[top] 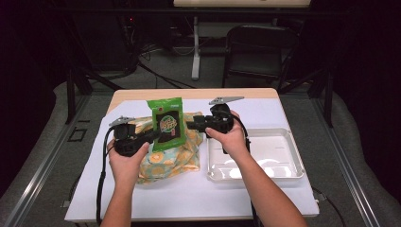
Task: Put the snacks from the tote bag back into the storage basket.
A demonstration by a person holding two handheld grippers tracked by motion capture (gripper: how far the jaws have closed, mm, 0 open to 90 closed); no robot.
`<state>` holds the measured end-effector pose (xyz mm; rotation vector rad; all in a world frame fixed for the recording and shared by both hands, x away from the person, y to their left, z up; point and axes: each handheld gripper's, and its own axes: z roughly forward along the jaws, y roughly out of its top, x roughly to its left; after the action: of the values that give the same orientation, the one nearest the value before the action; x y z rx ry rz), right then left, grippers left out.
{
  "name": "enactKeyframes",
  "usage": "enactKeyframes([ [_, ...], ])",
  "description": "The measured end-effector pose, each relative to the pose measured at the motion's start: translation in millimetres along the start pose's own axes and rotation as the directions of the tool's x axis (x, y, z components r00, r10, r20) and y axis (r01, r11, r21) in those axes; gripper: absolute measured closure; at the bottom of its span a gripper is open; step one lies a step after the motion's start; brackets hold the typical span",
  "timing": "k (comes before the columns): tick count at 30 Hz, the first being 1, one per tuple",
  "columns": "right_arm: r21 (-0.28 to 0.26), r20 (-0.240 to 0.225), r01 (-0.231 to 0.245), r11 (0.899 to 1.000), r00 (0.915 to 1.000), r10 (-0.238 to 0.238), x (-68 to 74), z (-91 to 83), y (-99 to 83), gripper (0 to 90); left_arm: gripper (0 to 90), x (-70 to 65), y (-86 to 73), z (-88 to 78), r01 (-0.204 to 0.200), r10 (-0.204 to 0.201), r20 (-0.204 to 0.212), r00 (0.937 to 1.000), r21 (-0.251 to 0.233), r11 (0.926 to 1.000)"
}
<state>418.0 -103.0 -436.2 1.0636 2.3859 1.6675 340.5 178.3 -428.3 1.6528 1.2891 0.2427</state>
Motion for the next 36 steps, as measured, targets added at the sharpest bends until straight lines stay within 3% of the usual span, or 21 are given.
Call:
enactKeyframes([
  [11, -0.008, 0.019, -0.010, 1.000, 0.9998, 0.010, -5.4, -7.5, -5.2, 52.1, 73.1, -17.3, 1.8, 21.5, -0.038, 0.036, 0.053, 0.9979, 0.042, 0.9984],
  [19, -0.020, 0.033, -0.055, 0.998, 0.9979, 0.055, -14.5, -20.8, -13.5, 51.7, 73.0, -32.0, 1.6, 38.9, -0.059, 0.052, 0.113, 0.9922, 0.061, 0.9964],
  [31, -0.047, 0.101, -0.083, 0.995, 0.9910, 0.087, -23.5, -44.9, -22.3, 52.1, 72.9, -49.0, 5.6, 61.6, -0.085, 0.071, 0.158, 0.9849, 0.083, 0.9929],
  [36, -0.071, 0.133, -0.106, 0.992, 0.9845, 0.115, -29.0, -59.2, -27.8, 52.6, 72.8, -58.7, 7.7, 74.5, -0.099, 0.081, 0.178, 0.9807, 0.095, 0.9905],
])
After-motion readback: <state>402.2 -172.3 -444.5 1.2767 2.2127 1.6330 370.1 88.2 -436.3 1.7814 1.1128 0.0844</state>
